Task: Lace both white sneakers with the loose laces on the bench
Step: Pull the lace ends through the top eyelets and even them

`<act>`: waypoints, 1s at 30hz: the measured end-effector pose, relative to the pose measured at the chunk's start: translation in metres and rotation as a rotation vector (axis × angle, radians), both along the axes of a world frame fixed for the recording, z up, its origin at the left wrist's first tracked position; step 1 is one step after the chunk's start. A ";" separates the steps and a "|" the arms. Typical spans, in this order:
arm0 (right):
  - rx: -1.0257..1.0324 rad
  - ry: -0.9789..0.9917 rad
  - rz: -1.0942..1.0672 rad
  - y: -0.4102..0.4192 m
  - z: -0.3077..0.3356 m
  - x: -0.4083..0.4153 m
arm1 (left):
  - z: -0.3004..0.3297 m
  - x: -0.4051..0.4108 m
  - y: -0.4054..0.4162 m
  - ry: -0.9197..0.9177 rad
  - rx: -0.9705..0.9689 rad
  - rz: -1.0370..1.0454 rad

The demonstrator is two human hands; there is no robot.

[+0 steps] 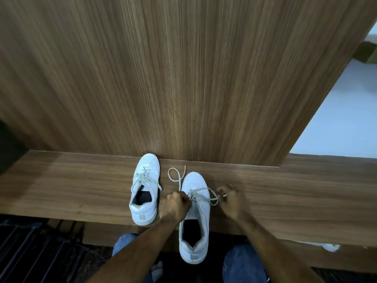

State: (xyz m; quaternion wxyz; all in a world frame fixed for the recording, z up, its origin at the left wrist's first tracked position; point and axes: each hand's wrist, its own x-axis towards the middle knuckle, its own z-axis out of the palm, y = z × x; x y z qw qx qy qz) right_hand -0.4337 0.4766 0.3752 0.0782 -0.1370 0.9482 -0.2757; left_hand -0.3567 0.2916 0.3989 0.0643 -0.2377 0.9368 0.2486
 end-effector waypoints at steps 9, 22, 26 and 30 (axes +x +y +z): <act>0.088 -0.028 0.199 -0.041 -0.018 0.013 | 0.001 0.001 -0.001 -0.021 0.033 0.023; -0.892 -0.009 -0.325 -0.018 0.038 -0.030 | 0.001 0.001 -0.002 -0.017 0.092 0.052; -1.108 0.116 -0.543 0.002 0.058 -0.055 | 0.000 0.001 -0.002 -0.004 0.084 0.036; -0.611 0.136 -0.539 0.015 0.036 -0.051 | -0.005 0.000 -0.003 -0.004 0.082 0.046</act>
